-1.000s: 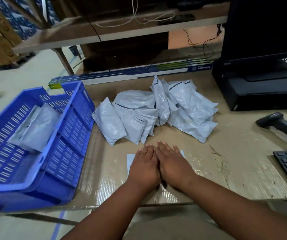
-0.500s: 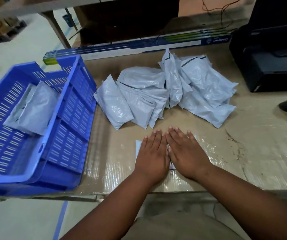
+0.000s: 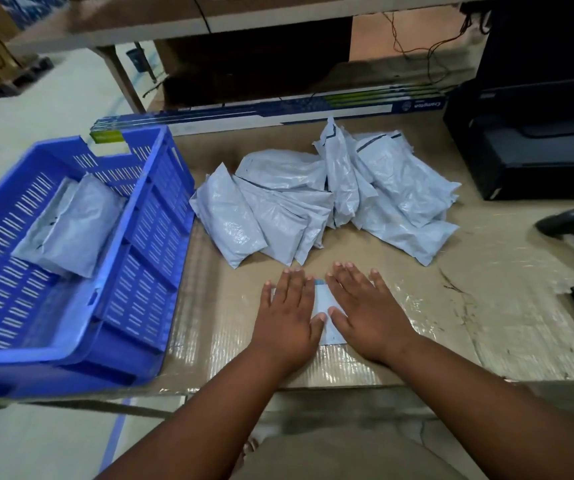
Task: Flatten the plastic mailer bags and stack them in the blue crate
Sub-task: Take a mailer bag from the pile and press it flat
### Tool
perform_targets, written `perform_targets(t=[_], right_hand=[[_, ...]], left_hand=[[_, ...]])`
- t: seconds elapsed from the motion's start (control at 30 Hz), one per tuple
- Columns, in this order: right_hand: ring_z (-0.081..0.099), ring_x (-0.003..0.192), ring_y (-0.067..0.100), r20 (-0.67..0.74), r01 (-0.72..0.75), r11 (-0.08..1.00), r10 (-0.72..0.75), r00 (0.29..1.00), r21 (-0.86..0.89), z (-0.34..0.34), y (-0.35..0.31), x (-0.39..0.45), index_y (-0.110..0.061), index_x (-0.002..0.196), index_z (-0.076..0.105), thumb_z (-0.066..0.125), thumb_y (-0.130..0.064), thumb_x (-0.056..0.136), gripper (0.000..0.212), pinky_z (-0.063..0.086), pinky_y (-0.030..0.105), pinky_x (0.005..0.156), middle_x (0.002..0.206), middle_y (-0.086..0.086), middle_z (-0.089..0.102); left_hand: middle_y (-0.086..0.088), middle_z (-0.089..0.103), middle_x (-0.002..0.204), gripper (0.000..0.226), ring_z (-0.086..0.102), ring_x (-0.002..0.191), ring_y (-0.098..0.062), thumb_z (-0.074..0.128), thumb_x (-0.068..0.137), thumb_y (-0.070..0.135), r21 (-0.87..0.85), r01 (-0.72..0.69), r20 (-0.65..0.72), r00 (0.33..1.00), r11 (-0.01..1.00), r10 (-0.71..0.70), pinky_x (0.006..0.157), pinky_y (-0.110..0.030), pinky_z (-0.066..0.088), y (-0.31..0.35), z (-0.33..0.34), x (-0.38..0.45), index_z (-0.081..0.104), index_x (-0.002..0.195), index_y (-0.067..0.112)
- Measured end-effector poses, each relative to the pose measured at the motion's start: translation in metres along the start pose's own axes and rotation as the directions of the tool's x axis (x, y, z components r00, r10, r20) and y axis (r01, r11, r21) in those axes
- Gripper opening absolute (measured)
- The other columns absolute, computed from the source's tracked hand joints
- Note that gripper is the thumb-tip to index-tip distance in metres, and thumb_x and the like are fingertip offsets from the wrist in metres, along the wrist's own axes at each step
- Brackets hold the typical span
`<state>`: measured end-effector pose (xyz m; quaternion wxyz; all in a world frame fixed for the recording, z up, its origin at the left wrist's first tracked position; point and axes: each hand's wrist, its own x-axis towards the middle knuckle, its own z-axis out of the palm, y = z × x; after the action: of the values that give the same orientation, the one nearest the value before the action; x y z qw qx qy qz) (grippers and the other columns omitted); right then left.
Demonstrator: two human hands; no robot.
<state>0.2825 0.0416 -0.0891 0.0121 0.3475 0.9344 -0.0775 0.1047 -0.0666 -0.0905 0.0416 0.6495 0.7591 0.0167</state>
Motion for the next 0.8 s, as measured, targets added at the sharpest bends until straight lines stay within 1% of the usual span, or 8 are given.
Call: perform_targets(t=[0.1,0.17,0.23,0.27,0.4,0.6,0.7,0.8], right_hand=[[-0.006,0.163,0.023,-0.023,-0.005,1.000,0.005,1.000,0.019,-0.006,-0.003,-0.005,-0.025,0.169,0.007,0.012,-0.067,0.104,0.077,0.000,0.056,0.130,0.177,0.003,-0.004],[-0.008,0.163,0.025,-0.056,0.071,0.997,-0.072,0.996,-0.024,-0.009,-0.012,-0.012,-0.026,0.169,0.007,0.019,-0.067,0.105,0.077,0.001,0.057,0.129,0.177,0.005,-0.004],[-0.005,0.163,0.026,-0.057,0.166,0.983,-0.170,0.984,-0.073,-0.004,-0.023,-0.020,-0.027,0.169,0.012,0.026,-0.067,0.105,0.076,0.004,0.061,0.128,0.177,0.005,-0.003],[-0.004,0.163,0.028,-0.051,0.187,0.979,-0.191,0.980,-0.084,0.000,-0.027,-0.022,-0.028,0.169,0.015,0.028,-0.067,0.105,0.076,0.006,0.063,0.127,0.177,0.005,-0.002],[-0.001,0.163,0.030,0.007,0.150,0.985,-0.150,0.989,-0.085,0.012,-0.030,-0.023,-0.032,0.168,0.014,0.025,-0.070,0.104,0.075,0.009,0.069,0.123,0.177,0.001,0.000],[-0.002,0.163,0.030,0.028,0.148,0.986,-0.147,0.989,-0.081,0.010,-0.031,-0.022,-0.033,0.168,0.011,0.018,-0.074,0.103,0.077,0.008,0.068,0.124,0.177,0.001,-0.001],[-0.001,0.163,0.030,0.022,0.146,0.988,-0.145,0.989,-0.057,0.008,-0.030,-0.024,-0.034,0.168,0.013,0.020,-0.074,0.103,0.077,0.010,0.067,0.124,0.177,0.001,0.001],[-0.003,0.163,0.027,0.030,0.170,0.985,-0.169,0.985,-0.034,0.005,-0.029,-0.022,-0.034,0.168,0.010,0.020,-0.074,0.103,0.077,0.010,0.064,0.126,0.177,0.000,-0.001]], left_hand=[[-0.010,-0.005,0.176,0.080,-0.013,0.162,-0.026,0.023,0.105,0.064,-0.001,0.014,-0.033,0.999,1.000,-0.014,0.129,-0.056,0.000,-0.012,-0.008,-0.023,0.010,0.169,0.018],[-0.007,-0.010,0.176,0.078,-0.014,0.162,-0.024,0.026,0.105,0.064,-0.006,-0.020,-0.062,0.998,1.000,0.020,0.130,-0.053,-0.001,-0.017,-0.011,-0.040,0.009,0.169,0.023],[-0.005,-0.009,0.176,0.079,-0.011,0.162,-0.023,0.030,0.105,0.064,0.014,-0.063,-0.058,0.996,0.998,0.063,0.130,-0.053,0.001,-0.020,-0.010,-0.051,0.009,0.169,0.022],[-0.005,-0.007,0.176,0.080,-0.009,0.162,-0.023,0.031,0.105,0.063,0.028,-0.074,-0.049,0.996,0.997,0.075,0.130,-0.054,0.004,-0.021,-0.008,-0.052,0.009,0.169,0.021],[-0.006,0.002,0.177,0.075,-0.002,0.163,-0.024,0.027,0.106,0.056,0.045,-0.076,0.011,0.997,0.996,0.075,0.126,-0.057,0.015,-0.025,0.003,-0.050,0.012,0.169,0.017],[-0.008,0.005,0.176,0.074,-0.001,0.163,-0.025,0.025,0.106,0.052,0.038,-0.091,-0.001,0.996,0.995,0.091,0.127,-0.056,0.013,-0.025,0.004,-0.050,0.013,0.168,0.014],[-0.007,0.004,0.176,0.074,-0.001,0.163,-0.025,0.025,0.106,0.053,0.040,-0.094,-0.003,0.996,0.995,0.094,0.127,-0.056,0.014,-0.023,0.002,-0.050,0.013,0.168,0.015],[-0.008,0.008,0.176,0.074,0.004,0.163,-0.026,0.025,0.106,0.054,0.033,-0.079,0.010,0.997,0.996,0.078,0.126,-0.057,0.016,-0.023,0.000,-0.051,0.018,0.168,0.014]])
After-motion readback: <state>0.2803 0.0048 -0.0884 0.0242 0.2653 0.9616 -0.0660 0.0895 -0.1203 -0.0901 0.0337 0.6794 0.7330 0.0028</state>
